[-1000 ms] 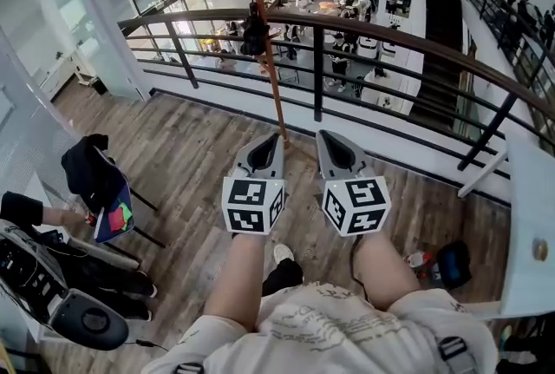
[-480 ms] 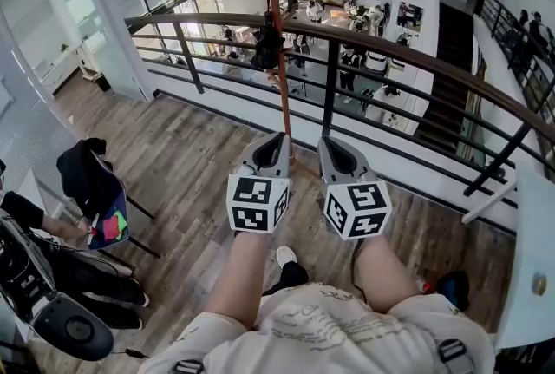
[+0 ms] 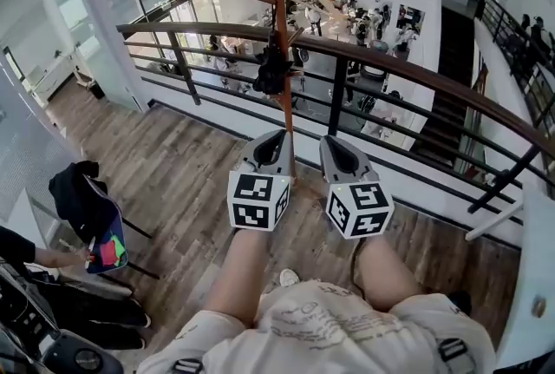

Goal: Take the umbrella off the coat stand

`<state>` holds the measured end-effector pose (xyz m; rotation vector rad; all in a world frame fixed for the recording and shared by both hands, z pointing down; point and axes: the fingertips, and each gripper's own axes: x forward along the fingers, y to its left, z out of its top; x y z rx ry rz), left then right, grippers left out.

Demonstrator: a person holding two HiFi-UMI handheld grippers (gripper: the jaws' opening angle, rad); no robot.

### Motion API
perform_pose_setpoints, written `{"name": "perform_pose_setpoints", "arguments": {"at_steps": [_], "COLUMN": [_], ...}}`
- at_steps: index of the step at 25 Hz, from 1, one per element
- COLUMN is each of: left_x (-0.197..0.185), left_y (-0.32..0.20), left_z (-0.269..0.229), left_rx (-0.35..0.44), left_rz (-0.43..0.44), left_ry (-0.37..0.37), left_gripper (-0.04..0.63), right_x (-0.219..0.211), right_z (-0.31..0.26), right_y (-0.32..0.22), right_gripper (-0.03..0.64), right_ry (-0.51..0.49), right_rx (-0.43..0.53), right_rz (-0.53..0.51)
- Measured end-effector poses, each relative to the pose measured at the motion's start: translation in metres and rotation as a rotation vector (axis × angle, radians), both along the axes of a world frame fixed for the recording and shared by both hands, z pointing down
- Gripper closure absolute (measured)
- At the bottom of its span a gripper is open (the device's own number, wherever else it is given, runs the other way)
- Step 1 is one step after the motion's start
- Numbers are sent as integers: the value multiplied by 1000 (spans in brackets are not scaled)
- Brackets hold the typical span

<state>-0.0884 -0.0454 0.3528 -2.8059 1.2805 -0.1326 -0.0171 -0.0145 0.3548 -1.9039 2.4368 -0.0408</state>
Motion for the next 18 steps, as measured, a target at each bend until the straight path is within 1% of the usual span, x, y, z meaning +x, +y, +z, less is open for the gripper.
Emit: {"name": "perform_pose_setpoints", "arguments": {"at_steps": [5,10,14,18], "left_x": [-2,-3,8,14], "left_y": [-68,-129,-162,-189], "left_z": [-5,-5,-7,-16], "left_rx": [-13,-11,-13,6], "left_rz": [-12,7,29,-13], "left_ry": [6,11,4,32], "left_gripper": [592,592,592,592], "right_x": [-3,-5,8,29], "right_z": [-10,-7,2,13], "right_y": [-63,-117,-139,-152], "right_gripper": [624,624,624,624], "right_ry": [22,26,3,-24], "right_rx": [6,9,-8,-27], "right_rz": [-1,19,47,62]}}
